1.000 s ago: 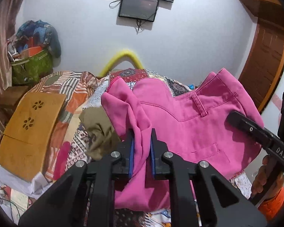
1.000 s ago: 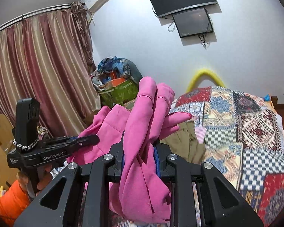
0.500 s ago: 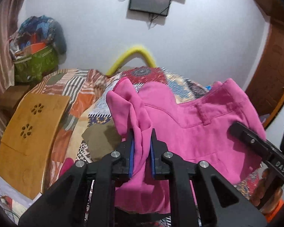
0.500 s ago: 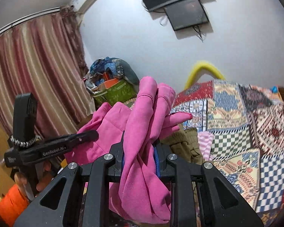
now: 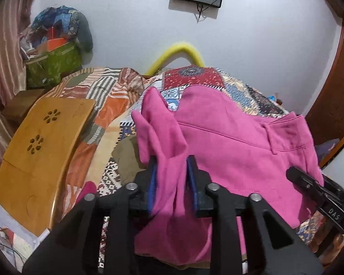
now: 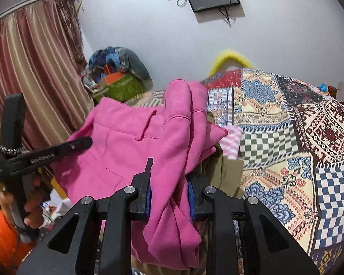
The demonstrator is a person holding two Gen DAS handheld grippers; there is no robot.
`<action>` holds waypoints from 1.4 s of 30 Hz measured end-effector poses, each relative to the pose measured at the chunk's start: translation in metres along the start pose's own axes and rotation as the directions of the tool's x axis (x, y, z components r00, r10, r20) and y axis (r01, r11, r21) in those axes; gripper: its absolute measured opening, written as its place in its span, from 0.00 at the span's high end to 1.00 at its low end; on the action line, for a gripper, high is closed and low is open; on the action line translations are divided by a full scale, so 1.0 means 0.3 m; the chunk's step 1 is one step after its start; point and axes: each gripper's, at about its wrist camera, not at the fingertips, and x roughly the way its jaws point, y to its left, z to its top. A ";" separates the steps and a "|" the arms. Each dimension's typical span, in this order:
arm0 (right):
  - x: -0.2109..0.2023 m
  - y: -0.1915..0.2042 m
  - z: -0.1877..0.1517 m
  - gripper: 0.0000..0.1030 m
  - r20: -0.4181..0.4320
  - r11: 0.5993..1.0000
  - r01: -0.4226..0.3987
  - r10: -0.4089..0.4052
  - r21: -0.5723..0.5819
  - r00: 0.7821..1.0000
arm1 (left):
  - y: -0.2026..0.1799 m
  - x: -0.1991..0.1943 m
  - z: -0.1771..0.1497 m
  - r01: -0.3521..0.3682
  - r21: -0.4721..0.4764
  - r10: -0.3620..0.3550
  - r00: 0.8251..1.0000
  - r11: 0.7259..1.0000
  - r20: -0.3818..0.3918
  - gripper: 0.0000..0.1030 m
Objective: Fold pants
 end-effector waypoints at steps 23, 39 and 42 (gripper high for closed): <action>-0.422 0.049 0.084 0.43 0.101 0.994 0.096 -0.090 -0.058 0.991 | 0.015 -0.410 -0.004 -0.064 -0.038 0.068 0.990 0.997 0.122 0.23; -1.071 0.366 -0.024 0.43 0.366 0.982 0.073 -0.004 -0.175 0.931 | -0.356 -1.251 -0.251 0.105 0.162 -0.163 0.899 0.981 0.408 0.22; -1.143 0.383 -0.079 0.42 0.398 0.982 0.085 -0.012 -0.167 0.917 | -0.381 -1.347 -0.319 0.131 0.162 -0.191 0.876 0.978 0.444 0.21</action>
